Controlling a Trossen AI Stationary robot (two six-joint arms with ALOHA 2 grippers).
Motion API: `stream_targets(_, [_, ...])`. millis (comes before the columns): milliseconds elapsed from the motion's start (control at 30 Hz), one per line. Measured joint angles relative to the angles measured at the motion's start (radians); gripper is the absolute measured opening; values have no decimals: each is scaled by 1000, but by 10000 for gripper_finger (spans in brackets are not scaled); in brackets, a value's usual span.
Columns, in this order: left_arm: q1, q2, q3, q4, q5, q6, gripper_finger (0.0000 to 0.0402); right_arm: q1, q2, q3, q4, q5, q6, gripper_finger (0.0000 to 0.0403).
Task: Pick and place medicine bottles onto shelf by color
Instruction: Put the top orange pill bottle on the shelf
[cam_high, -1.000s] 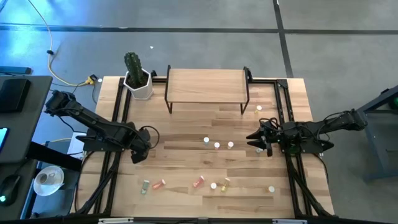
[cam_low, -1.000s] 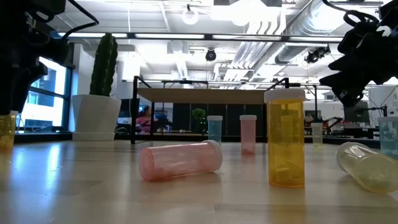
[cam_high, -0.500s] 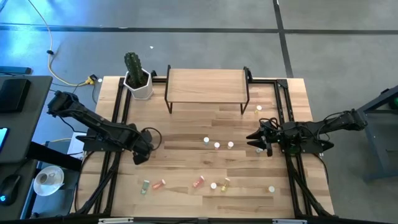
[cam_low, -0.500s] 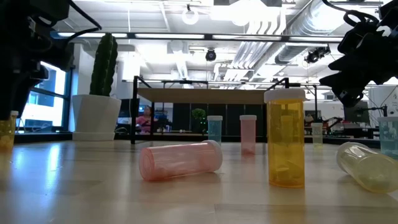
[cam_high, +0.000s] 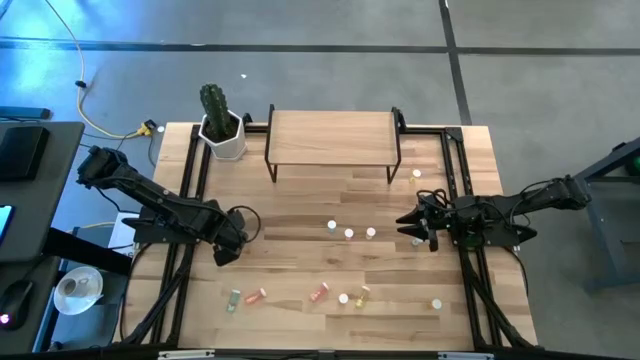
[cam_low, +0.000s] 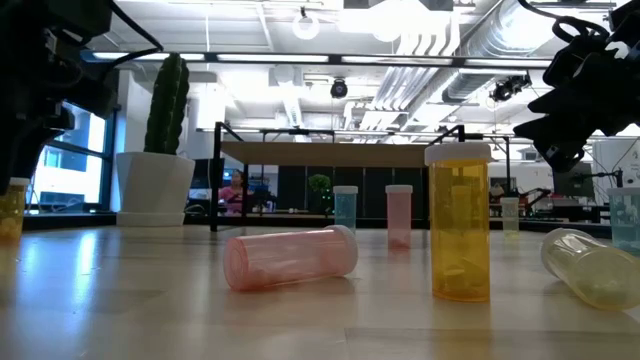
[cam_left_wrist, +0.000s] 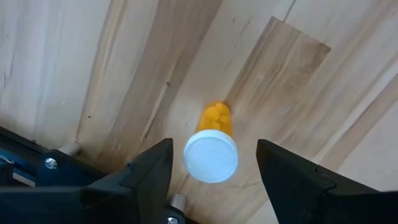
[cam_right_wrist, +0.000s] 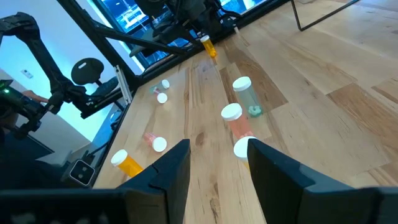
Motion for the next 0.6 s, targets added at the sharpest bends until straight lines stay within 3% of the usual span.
stream_targets(600, [0, 0, 0, -1, -2, 3, 107, 0, 0, 0, 0, 0, 0, 151])
